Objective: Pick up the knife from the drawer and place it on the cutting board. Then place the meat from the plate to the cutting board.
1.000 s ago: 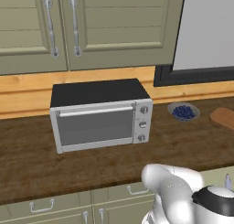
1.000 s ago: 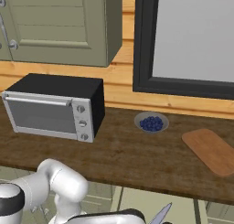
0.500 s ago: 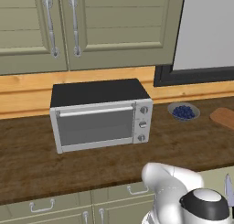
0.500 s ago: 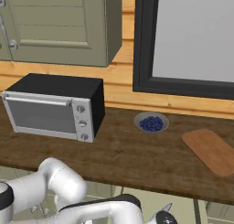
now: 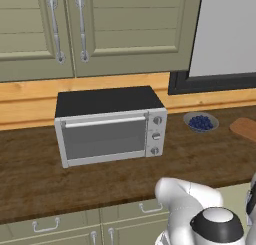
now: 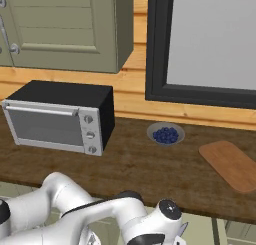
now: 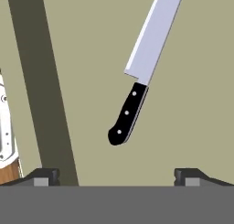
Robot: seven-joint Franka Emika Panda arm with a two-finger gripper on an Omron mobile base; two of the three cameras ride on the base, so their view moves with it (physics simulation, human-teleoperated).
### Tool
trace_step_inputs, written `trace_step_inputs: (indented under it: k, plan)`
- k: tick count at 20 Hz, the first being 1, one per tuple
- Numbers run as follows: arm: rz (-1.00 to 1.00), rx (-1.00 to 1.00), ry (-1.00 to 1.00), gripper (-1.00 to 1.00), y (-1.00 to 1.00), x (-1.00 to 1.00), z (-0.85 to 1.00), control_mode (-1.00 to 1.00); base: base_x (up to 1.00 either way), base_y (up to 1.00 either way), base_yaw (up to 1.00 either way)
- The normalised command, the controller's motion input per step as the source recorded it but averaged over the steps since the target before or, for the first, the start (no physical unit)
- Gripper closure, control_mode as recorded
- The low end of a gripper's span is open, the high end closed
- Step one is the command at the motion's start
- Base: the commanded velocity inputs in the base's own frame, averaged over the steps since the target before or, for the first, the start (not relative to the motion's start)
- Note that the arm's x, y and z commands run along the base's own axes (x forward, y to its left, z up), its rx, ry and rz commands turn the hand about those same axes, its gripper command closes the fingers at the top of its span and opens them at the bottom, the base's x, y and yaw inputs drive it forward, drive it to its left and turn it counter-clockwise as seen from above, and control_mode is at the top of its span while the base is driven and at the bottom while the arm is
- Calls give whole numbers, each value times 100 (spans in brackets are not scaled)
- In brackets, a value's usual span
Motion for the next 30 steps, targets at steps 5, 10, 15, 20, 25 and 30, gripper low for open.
trace_step_inputs:
  k: [5, 10, 15, 20, 25, 30]
  plan:
    - [0, 1, -5, -100, 0, 8, -16, -100, 0, 0, 0]
    - [0, 0, -2, -100, 0, 15, -29, -100, 0, 0, 0]
    - [0, 0, 0, -100, -1, 5, -30, -100, 0, 0, 0]
    - [-1, 0, 0, -100, -3, 0, -26, -100, 0, 0, 0]
    - [-2, 0, 1, -100, 0, 0, -18, -100, 0, 0, 0]
    - [-1, 0, 0, -100, 0, 2, -27, -100, 0, 0, 0]
